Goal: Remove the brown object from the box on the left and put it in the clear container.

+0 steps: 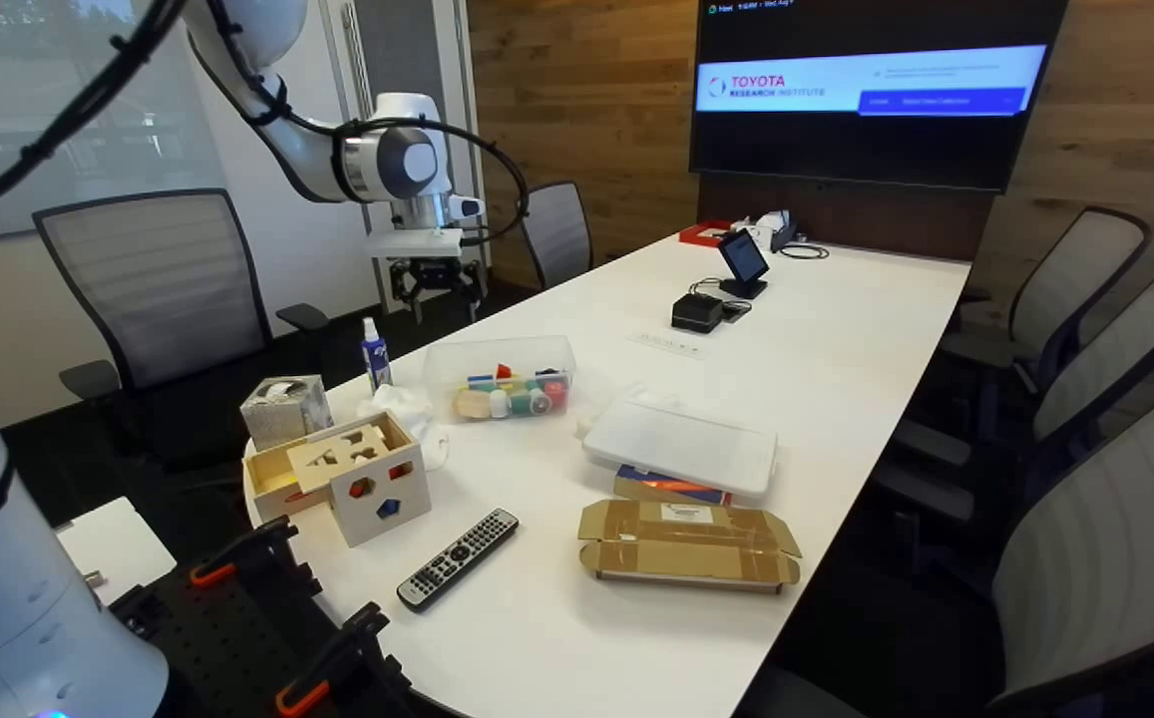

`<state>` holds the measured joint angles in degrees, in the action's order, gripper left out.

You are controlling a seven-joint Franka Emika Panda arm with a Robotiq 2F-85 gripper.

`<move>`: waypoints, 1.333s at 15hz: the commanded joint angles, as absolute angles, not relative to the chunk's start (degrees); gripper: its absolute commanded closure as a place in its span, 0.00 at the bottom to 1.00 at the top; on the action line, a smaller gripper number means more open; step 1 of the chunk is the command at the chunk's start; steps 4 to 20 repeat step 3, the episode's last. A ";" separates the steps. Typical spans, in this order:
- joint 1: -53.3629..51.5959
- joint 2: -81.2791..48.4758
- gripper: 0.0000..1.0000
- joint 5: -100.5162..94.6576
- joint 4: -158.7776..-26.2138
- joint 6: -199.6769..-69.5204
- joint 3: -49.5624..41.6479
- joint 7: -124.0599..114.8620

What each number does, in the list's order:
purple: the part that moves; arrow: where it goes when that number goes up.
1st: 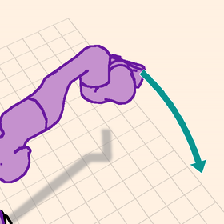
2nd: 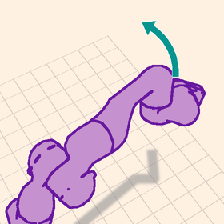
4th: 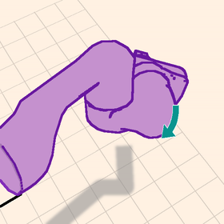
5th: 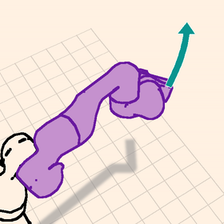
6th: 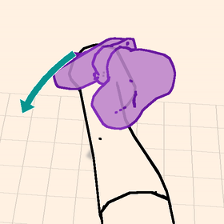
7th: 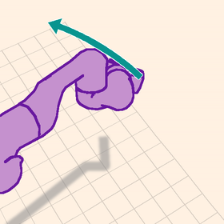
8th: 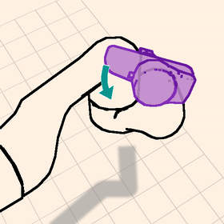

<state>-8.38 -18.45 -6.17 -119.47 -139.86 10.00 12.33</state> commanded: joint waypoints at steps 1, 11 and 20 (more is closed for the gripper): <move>-5.70 -11.85 0.00 -1.77 -128.86 -141.80 11.25 18.30; -5.26 -10.86 0.00 -0.52 -130.58 -141.63 10.96 20.72; -5.26 -10.86 0.00 -0.52 -130.58 -141.63 10.96 20.72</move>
